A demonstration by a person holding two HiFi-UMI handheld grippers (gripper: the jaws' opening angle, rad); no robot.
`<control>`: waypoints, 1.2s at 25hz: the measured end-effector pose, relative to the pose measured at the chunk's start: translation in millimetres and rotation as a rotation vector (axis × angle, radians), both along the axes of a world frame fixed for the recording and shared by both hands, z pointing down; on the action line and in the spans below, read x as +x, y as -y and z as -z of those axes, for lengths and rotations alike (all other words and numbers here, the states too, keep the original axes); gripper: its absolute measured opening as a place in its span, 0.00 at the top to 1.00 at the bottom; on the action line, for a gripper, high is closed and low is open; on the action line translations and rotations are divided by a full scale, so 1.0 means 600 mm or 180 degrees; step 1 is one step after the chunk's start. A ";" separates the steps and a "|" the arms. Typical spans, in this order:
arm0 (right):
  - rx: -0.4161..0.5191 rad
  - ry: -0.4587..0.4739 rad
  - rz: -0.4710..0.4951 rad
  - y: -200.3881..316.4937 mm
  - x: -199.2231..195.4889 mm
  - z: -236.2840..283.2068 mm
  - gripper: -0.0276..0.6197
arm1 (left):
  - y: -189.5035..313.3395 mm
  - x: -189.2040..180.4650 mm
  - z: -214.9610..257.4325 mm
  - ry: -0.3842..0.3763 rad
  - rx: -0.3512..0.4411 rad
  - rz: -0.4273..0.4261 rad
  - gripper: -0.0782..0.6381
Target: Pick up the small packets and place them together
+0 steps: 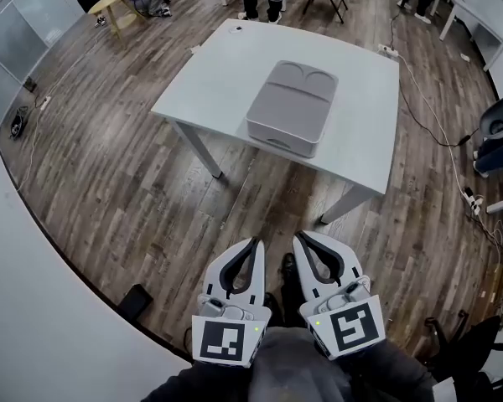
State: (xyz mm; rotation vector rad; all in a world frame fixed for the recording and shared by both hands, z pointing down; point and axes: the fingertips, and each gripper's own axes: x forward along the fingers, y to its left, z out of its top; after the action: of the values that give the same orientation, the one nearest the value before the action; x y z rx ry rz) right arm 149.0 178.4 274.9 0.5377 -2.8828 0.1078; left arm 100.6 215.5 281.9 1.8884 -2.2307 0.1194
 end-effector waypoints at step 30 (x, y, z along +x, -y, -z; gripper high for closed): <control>0.0030 0.0181 0.0300 0.306 -0.171 0.024 0.95 | 0.300 -0.155 0.036 0.0260 -0.0072 0.0228 0.89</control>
State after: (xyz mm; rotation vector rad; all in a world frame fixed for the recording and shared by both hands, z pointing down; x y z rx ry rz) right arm 46.3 -5.5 260.5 0.4056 -2.9598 0.0966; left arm 7.7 35.7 260.3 1.8207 -2.3369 0.2127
